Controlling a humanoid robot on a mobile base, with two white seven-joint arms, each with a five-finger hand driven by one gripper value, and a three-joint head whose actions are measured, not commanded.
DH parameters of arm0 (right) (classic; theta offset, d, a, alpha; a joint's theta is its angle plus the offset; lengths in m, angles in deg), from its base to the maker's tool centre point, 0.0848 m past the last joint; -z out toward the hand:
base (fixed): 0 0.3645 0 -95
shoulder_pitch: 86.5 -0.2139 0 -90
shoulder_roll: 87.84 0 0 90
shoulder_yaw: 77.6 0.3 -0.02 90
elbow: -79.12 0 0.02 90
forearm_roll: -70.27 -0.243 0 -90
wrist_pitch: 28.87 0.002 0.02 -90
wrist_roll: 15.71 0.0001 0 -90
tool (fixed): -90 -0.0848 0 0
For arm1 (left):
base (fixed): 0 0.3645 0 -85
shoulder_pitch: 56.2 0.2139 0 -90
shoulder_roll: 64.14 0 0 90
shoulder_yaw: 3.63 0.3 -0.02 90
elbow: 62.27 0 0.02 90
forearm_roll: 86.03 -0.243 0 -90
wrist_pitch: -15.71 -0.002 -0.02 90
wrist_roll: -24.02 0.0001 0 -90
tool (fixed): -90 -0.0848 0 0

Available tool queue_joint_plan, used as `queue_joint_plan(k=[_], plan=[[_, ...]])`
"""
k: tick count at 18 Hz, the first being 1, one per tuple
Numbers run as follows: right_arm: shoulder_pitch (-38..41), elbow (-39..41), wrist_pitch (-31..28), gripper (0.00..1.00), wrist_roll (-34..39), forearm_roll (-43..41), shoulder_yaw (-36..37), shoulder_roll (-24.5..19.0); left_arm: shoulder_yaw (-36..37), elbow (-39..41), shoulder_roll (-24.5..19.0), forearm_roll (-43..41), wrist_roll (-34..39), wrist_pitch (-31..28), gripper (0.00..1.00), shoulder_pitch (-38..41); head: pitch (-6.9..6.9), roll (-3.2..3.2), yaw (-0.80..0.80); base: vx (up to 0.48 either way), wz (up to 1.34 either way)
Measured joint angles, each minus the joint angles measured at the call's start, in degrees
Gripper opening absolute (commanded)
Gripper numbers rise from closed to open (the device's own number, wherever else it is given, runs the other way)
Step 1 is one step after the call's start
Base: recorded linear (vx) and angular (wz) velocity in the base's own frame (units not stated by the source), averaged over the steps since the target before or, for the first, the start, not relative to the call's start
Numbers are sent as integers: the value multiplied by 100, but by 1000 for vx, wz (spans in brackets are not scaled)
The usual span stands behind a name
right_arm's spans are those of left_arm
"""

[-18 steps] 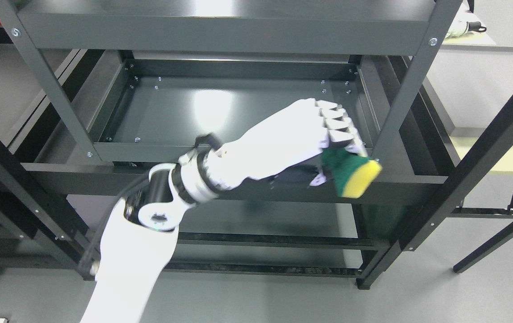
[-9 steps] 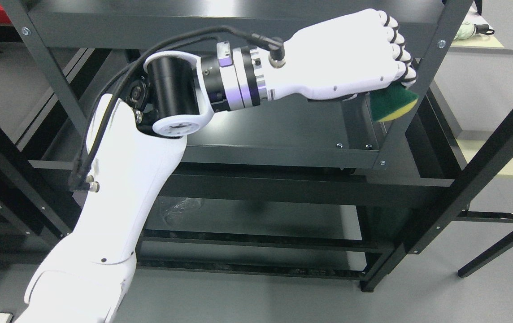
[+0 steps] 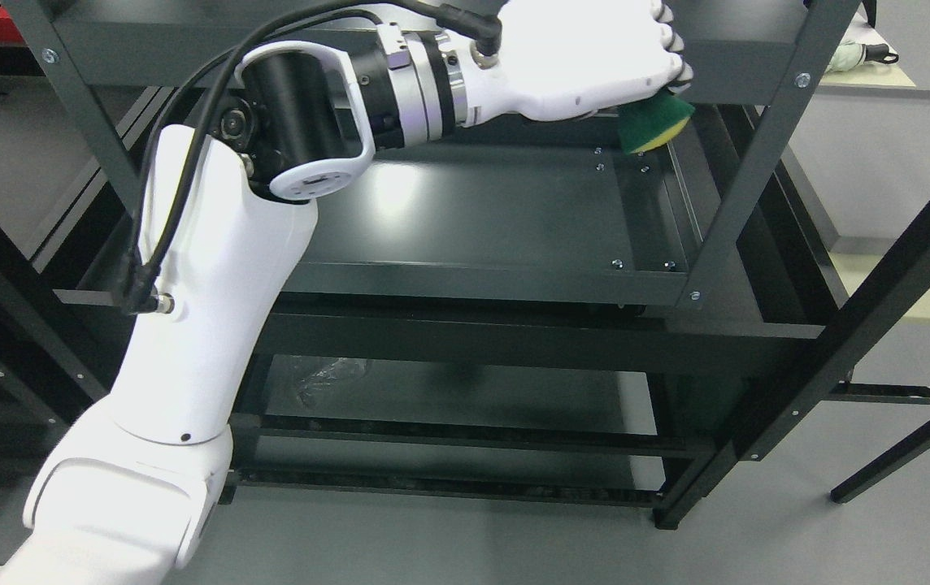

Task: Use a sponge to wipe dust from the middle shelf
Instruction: 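Sweep the sponge across the shelf toward the left arm's side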

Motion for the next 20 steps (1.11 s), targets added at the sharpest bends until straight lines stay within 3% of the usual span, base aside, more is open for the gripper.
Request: queue_joint_plan(k=[5,8,13,20], plan=[[0,0,0,100,0,0,0,0,-554,26,-180,946,-1745,0,0,196,-1,0,0,0,0],[1,0,0,100,0,0,0,0,-845,81,-385,1639,-2274,0,0,257,-1,0,0,0,0],[0,0,29,100,0,0,0,0,-1195,140,-993,2619,-2473,0,0,317,-1,0,0,0,0],[0,0,0,100,1,0,0,0,-1720,169,-2167,3863,-2512,1,0,792,-1,0,0,0,0]])
